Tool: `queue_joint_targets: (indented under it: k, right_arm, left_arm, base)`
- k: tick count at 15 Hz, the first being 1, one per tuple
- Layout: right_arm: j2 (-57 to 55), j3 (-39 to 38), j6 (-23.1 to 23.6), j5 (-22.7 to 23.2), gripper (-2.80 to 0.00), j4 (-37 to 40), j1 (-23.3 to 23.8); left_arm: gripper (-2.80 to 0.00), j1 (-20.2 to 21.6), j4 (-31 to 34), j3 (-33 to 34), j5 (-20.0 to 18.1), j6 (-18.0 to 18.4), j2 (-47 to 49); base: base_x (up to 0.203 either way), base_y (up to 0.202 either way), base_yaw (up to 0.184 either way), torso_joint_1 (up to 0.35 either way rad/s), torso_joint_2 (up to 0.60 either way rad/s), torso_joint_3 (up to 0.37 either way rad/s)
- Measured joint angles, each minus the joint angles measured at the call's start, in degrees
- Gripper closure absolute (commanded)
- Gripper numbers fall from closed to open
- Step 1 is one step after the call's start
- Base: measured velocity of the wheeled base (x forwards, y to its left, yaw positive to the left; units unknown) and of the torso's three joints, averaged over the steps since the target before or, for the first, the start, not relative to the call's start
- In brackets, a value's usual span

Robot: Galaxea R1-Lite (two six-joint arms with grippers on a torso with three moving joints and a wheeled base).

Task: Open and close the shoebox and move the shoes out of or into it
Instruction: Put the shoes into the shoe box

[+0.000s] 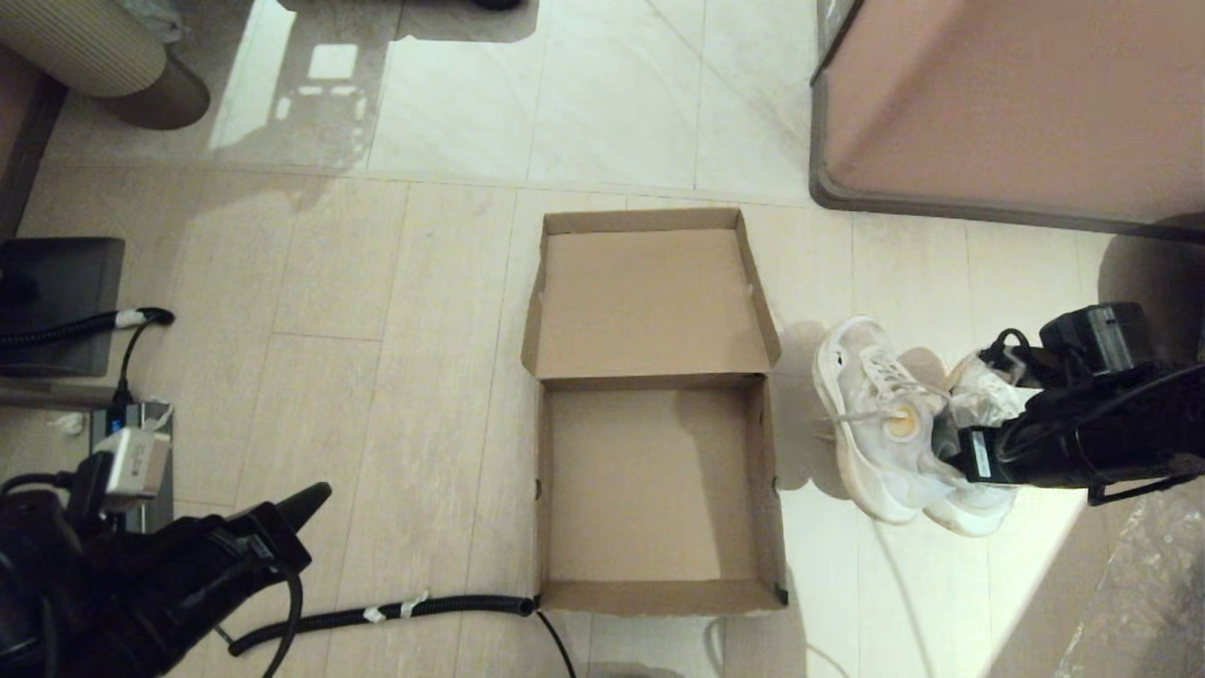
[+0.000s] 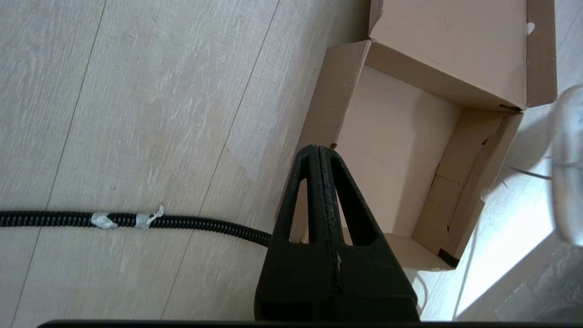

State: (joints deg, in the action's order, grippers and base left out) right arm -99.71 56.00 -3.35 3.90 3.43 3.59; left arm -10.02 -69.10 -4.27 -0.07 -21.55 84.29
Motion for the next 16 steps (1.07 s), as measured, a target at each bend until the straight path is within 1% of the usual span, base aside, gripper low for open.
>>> queue_joint_targets:
  k: [3,5,6,8,11,13,14,16]
  right_arm:
    - [9.1,0.1,-0.2,0.0,0.0,6.9,-4.6]
    - [14.1,-0.1,-1.0,-0.2,0.0,11.6,-10.8]
    - [15.7,-0.1,-1.8,-0.4,0.0,12.8,-14.4]
    - [18.0,-0.1,-3.8,-2.0,0.0,13.6,-22.0]
    - [19.7,-1.2,-5.1,-3.9,0.0,13.8,-31.7]
    - [19.6,-2.4,-5.7,-5.5,0.0,13.9,-37.0]
    - [18.8,-2.5,-6.6,-6.7,0.0,13.7,-39.6]
    - [16.4,-1.4,-8.9,-7.6,0.0,13.5,-44.2]
  left_arm:
    - [0.0,0.0,0.0,0.3,0.0,-0.1,-0.3]
    - [0.0,0.0,0.0,0.0,0.0,-0.1,-0.3]
    - [0.0,0.0,0.0,-0.3,0.0,-0.1,-0.3]
    - [0.0,0.0,0.0,-0.4,0.0,-0.1,-0.4]
    - [0.0,0.1,0.0,0.0,0.3,-0.2,-0.7]
    - [0.0,0.1,0.0,-0.3,0.4,-0.2,-0.8]
    - [0.0,0.1,0.0,-0.3,0.4,-0.2,-0.7]
    - [0.0,0.1,0.0,-0.4,0.4,-0.2,-0.5]
  base:
    - [0.0,0.0,0.0,0.0,0.0,0.0]
    - [0.0,0.0,0.0,0.0,0.0,0.0]
    - [0.0,0.0,0.0,0.0,0.0,0.0]
    - [0.0,0.0,0.0,0.0,0.0,0.0]
    - [0.0,0.0,0.0,0.0,0.0,0.0]
    - [0.0,0.0,0.0,0.0,0.0,0.0]
    - [0.0,0.0,0.0,0.0,0.0,0.0]
    - [0.0,0.0,0.0,0.0,0.0,0.0]
